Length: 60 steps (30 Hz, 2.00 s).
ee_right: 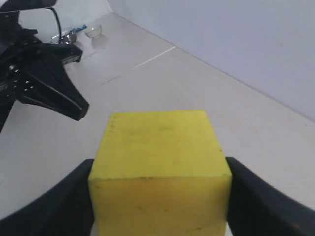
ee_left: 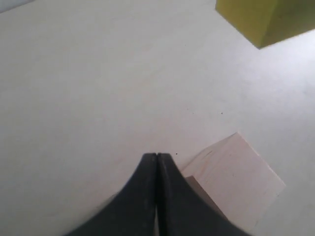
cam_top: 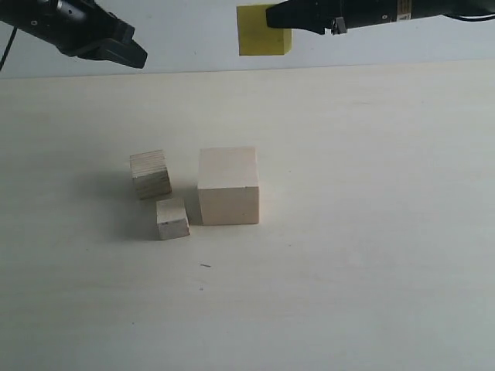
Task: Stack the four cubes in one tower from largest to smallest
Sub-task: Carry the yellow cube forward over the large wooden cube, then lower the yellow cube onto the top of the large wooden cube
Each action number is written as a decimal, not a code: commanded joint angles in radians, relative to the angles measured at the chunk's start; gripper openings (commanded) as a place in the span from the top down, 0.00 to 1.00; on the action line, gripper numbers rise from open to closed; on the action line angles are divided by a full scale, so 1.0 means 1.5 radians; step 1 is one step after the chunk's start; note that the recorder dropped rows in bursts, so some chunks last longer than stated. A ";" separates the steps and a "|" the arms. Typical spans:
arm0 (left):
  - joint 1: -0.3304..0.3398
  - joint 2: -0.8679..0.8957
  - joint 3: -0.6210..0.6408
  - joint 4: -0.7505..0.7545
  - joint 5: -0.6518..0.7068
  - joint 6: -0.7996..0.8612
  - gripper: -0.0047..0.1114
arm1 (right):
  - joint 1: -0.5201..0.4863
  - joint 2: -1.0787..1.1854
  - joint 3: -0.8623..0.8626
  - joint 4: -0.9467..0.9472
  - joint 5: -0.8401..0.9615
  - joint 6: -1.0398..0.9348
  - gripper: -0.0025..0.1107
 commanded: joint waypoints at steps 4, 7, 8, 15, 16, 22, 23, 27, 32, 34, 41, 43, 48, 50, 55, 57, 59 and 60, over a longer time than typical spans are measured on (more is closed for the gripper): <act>-0.002 -0.006 0.002 -0.001 0.009 0.004 0.96 | 0.030 -0.078 0.130 0.021 -0.002 -0.177 0.98; -0.002 -0.006 0.002 -0.001 0.013 0.004 0.96 | 0.045 -0.093 0.145 0.007 -0.002 -0.194 0.98; -0.002 -0.006 0.002 -0.001 0.013 0.004 0.96 | 0.050 -0.099 0.148 -0.004 -0.002 -0.199 0.98; -0.002 -0.006 0.002 -0.002 0.013 0.004 0.96 | 0.076 -0.104 0.148 -0.041 -0.002 -0.149 0.98; -0.002 -0.006 0.002 -0.002 0.013 0.004 0.96 | 0.076 -0.104 0.149 -0.041 -0.002 -0.131 0.98; 0.002 -0.006 0.002 -0.001 0.013 0.004 0.96 | 0.076 -0.132 0.195 -0.041 -0.002 -0.124 0.98; 0.004 -0.006 0.002 -0.001 0.015 0.004 0.96 | 0.076 -0.137 0.208 -0.041 -0.002 -0.129 0.98; 0.016 -0.007 0.002 -0.001 0.034 0.004 0.96 | 0.076 -0.155 0.259 -0.041 -0.002 -0.155 0.98; 0.035 -0.027 0.004 0.005 0.067 0.001 0.96 | 0.076 -0.163 0.286 -0.041 -0.002 -0.158 0.98; 0.036 -0.045 0.018 0.005 0.070 0.001 0.96 | 0.076 -0.163 0.286 -0.038 -0.002 -0.158 0.98; 0.045 -0.125 0.144 0.024 0.000 -0.009 0.96 | 0.081 -0.163 0.286 -0.031 -0.002 -0.177 0.98; 0.050 -0.149 0.179 0.024 -0.015 -0.016 0.96 | 0.081 -0.163 0.286 -0.033 -0.002 -0.177 0.98; 0.056 -0.194 0.247 0.024 -0.054 -0.016 0.96 | 0.081 -0.162 0.286 -0.041 -0.002 -0.177 0.98; 0.056 -0.207 0.266 0.023 -0.072 -0.016 0.96 | 0.081 -0.159 0.286 -0.041 -0.002 -0.175 0.98; 0.056 -0.216 0.286 0.017 -0.084 -0.016 0.96 | 0.081 -0.143 0.286 -0.041 -0.001 -0.174 0.98; 0.056 -0.216 0.286 0.011 -0.084 -0.016 0.96 | 0.081 -0.134 0.286 -0.041 -0.002 -0.174 0.98; 0.056 -0.216 0.286 -0.002 -0.083 -0.014 0.96 | 0.081 -0.129 0.286 -0.041 -0.002 -0.174 0.98; 0.056 -0.216 0.286 -0.007 -0.081 -0.010 0.96 | 0.081 -0.127 0.286 -0.041 -0.002 -0.184 0.98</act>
